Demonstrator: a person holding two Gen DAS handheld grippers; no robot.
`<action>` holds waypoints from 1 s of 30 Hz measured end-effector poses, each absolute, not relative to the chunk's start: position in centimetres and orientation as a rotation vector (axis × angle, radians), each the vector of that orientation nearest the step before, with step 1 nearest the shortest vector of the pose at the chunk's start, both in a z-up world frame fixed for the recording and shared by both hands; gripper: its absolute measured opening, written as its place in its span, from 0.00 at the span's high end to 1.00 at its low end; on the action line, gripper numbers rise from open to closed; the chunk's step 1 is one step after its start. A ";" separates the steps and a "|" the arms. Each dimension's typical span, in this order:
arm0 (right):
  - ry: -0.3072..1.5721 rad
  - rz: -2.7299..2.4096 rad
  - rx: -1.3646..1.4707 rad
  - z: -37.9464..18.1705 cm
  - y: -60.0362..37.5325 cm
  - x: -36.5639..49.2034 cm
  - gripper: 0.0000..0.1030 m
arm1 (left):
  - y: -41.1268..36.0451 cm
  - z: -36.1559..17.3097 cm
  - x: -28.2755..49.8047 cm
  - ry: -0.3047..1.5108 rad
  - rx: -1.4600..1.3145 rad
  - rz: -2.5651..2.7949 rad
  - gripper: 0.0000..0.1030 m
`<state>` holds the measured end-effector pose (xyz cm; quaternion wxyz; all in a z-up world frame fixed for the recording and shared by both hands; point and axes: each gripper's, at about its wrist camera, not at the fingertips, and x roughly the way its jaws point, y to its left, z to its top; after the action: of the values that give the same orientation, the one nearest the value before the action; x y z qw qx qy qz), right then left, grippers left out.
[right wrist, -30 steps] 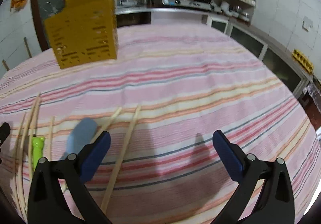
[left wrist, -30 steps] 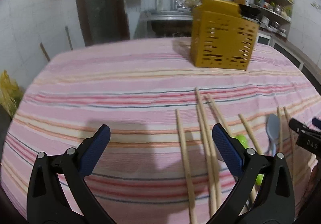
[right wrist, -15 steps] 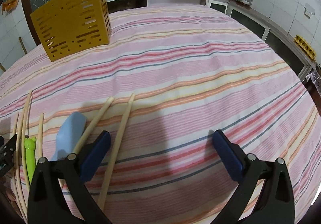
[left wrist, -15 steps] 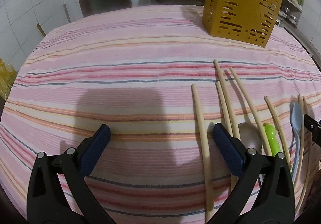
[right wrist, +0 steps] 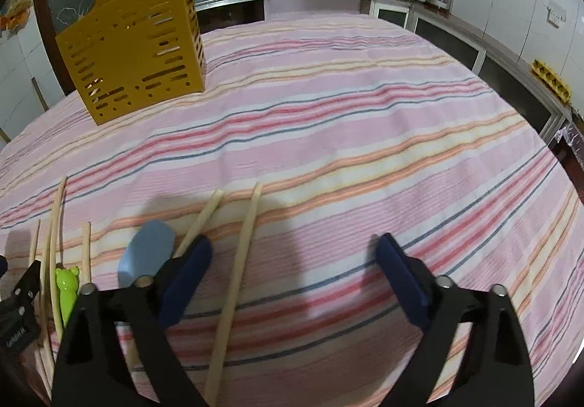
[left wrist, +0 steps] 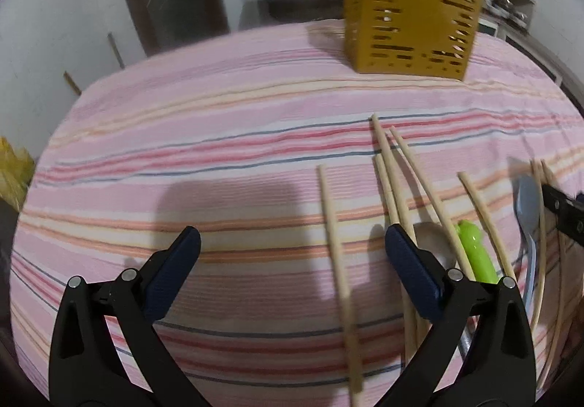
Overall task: Organize utensils
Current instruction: 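Lower both tools toward the wooden chopsticks lying on the cloth, then close the left tool on a wooden chopstick while the right tool grasps another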
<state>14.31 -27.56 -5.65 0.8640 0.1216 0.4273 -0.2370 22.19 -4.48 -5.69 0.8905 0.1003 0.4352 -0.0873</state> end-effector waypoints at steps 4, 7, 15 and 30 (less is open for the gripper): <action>0.879 -0.504 0.260 -5.4 -27.2 14.4 0.37 | -3.4 -6.2 23.2 0.965 0.105 -0.183 0.05; 0.876 -0.503 0.258 -5.3 -26.9 14.3 0.43 | -3.0 -6.4 23.3 0.971 0.088 -0.198 0.05; 0.879 -0.514 0.278 -5.4 -27.0 14.3 0.42 | -3.2 -6.8 23.5 0.973 0.102 -0.202 0.05; 0.869 -0.461 0.280 -5.1 -26.2 14.6 0.74 | -5.2 -5.8 22.5 0.931 0.168 -0.203 0.79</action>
<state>14.61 -26.23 -5.07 0.8720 0.1341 0.4160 -0.2205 22.46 -5.22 -5.80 0.8852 0.0807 0.4476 -0.0976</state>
